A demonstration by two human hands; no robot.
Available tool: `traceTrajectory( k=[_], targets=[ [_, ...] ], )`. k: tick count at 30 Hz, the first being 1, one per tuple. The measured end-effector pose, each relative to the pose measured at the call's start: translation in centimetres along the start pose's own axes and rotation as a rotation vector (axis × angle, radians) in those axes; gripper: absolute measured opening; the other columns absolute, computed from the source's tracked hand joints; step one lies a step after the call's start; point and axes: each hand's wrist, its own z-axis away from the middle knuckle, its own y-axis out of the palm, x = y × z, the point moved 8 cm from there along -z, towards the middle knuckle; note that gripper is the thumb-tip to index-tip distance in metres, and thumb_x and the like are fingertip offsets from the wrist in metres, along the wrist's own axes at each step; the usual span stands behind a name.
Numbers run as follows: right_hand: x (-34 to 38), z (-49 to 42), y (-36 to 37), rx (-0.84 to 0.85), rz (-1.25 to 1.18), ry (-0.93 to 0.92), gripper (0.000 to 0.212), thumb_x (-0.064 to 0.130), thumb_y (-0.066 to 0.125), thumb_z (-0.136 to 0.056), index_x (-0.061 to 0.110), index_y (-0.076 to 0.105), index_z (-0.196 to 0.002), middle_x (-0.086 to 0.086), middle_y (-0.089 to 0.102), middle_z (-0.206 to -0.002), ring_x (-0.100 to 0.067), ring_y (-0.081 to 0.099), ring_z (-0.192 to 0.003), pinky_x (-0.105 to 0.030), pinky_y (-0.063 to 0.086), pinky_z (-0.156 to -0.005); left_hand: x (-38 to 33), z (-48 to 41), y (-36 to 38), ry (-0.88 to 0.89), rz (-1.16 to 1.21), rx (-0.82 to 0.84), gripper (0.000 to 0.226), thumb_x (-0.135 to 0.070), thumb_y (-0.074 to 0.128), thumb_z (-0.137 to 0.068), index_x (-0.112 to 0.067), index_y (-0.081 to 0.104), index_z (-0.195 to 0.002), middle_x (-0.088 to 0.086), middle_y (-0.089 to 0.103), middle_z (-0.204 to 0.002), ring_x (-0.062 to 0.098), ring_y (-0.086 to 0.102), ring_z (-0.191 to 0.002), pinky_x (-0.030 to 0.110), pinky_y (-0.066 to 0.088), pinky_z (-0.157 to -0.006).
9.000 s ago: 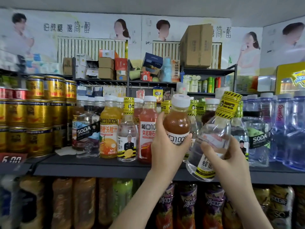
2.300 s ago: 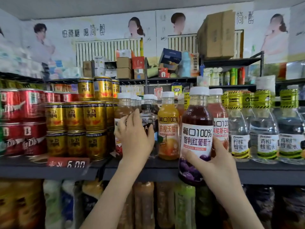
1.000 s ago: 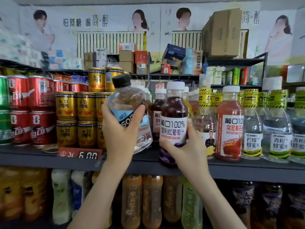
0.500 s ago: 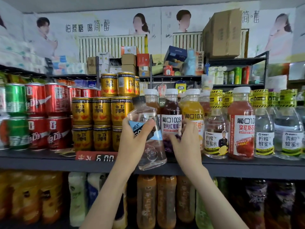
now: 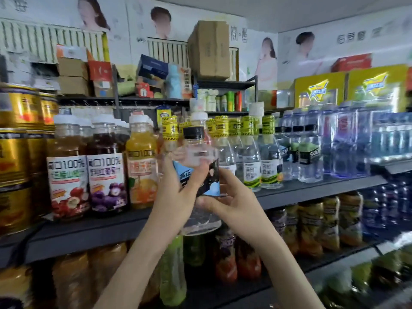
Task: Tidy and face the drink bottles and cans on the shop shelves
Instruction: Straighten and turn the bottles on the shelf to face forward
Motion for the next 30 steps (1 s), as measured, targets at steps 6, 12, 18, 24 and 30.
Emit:
traceTrajectory(
  k=[6, 12, 18, 24, 30],
  targets=[
    [-4.8, 1.5, -11.2, -0.12, 0.035, 0.053, 0.054, 0.049, 0.076, -0.066, 0.043, 0.053, -0.113, 0.015, 0.065, -0.098, -0.006, 0.062, -0.092, -0.043, 0.053, -0.084, -0.6, -0.9, 12.7, 0.032, 0.046, 0.08, 0.066, -0.058, 0.048, -0.071, -0.022, 0.042, -0.126, -0.014, 0.058, -0.106, -0.009, 0.055, -0.098, 0.006, 0.041, -0.082],
    [-10.9, 0.1, -22.6, -0.314, 0.015, 0.044, 0.057, 0.039, 0.077, -0.066, 0.023, 0.054, -0.116, -0.005, 0.066, -0.099, -0.026, 0.064, -0.092, -0.049, 0.052, -0.081, -1.0, -3.5, 23.1, 0.188, -0.292, -0.019, 0.064, -0.059, 0.039, -0.083, -0.03, 0.035, -0.14, -0.019, 0.044, -0.128, -0.008, 0.042, -0.116, 0.008, 0.032, -0.098],
    [-14.8, -4.3, -27.2, -0.28, 0.055, 0.009, 0.057, 0.027, 0.077, -0.075, 0.016, 0.05, -0.124, 0.005, 0.065, -0.104, -0.012, 0.061, -0.094, -0.023, 0.047, -0.076, 1.0, -4.7, 25.6, 0.317, -0.637, -0.298, 0.047, -0.022, 0.058, -0.089, -0.021, 0.045, -0.135, -0.002, 0.049, -0.117, 0.011, 0.043, -0.111, 0.033, 0.043, -0.092],
    [-16.0, -6.0, -26.1, -0.227, 0.065, -0.011, 0.069, 0.027, 0.074, -0.079, 0.023, 0.035, -0.136, 0.017, 0.05, -0.114, 0.0, 0.051, -0.1, -0.012, 0.037, -0.08, 1.3, -5.9, 25.6, 0.334, -0.886, -0.391, 0.046, -0.025, 0.054, -0.085, -0.019, 0.048, -0.131, 0.006, 0.047, -0.122, 0.022, 0.042, -0.115, 0.041, 0.047, -0.093],
    [-14.8, -5.8, -25.5, -0.358, 0.503, -0.183, 0.078, 0.05, 0.058, -0.078, 0.002, 0.042, -0.137, -0.008, 0.041, -0.112, -0.013, 0.028, -0.101, -0.026, 0.026, -0.088, 2.9, -6.5, 25.4, 0.282, -0.954, -0.35, 0.053, -0.023, 0.065, -0.083, -0.021, 0.046, -0.133, 0.008, 0.047, -0.125, 0.024, 0.041, -0.116, 0.042, 0.044, -0.096]
  ],
)
